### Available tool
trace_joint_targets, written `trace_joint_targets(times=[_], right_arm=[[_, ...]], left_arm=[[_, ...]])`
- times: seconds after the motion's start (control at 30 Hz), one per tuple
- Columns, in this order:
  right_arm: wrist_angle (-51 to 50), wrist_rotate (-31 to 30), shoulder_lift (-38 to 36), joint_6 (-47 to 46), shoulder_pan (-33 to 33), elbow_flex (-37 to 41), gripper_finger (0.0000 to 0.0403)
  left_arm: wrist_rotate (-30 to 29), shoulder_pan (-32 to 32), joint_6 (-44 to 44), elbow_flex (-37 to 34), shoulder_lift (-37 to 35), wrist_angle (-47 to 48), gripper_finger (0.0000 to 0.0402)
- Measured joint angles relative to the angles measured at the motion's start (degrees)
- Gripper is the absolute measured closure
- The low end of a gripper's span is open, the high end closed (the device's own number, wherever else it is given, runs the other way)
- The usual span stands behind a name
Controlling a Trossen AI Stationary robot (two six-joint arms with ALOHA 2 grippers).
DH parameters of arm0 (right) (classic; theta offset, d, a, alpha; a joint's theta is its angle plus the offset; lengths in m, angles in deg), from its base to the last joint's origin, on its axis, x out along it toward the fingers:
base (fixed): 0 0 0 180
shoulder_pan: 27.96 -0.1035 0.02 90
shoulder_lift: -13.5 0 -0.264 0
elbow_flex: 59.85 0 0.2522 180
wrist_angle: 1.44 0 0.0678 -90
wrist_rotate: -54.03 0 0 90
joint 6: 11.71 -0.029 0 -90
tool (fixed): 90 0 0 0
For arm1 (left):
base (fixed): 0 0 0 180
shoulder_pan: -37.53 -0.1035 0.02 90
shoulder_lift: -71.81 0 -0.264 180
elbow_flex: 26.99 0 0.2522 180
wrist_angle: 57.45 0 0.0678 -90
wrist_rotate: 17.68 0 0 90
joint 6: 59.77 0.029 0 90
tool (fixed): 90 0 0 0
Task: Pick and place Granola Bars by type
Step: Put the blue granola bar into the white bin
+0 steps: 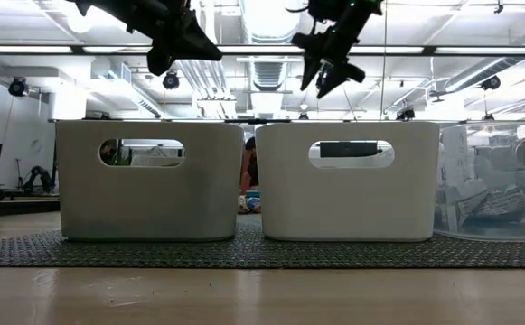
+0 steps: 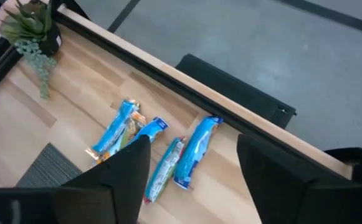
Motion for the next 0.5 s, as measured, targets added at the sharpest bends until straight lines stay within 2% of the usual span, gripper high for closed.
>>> trace_joint_targets(times=[0.17, 0.3, 0.5], right_arm=[[-0.41, 0.01, 3.35, -0.04, -0.02, -2.97, 0.0153], [-0.57, 0.0, 5.44, -4.97, 0.06, -4.87, 0.0141], [-1.65, 0.01, 8.33, -7.29, 1.07, -6.57, 0.0113]], left_arm=[[0.0, 0.0, -0.47, 0.0, 0.02, 0.0, 0.0401], [0.02, 0.0, -1.69, 0.0, 0.02, 0.0, 0.0401], [0.02, 0.0, -2.09, 0.0, 0.02, 0.0, 0.0401]])
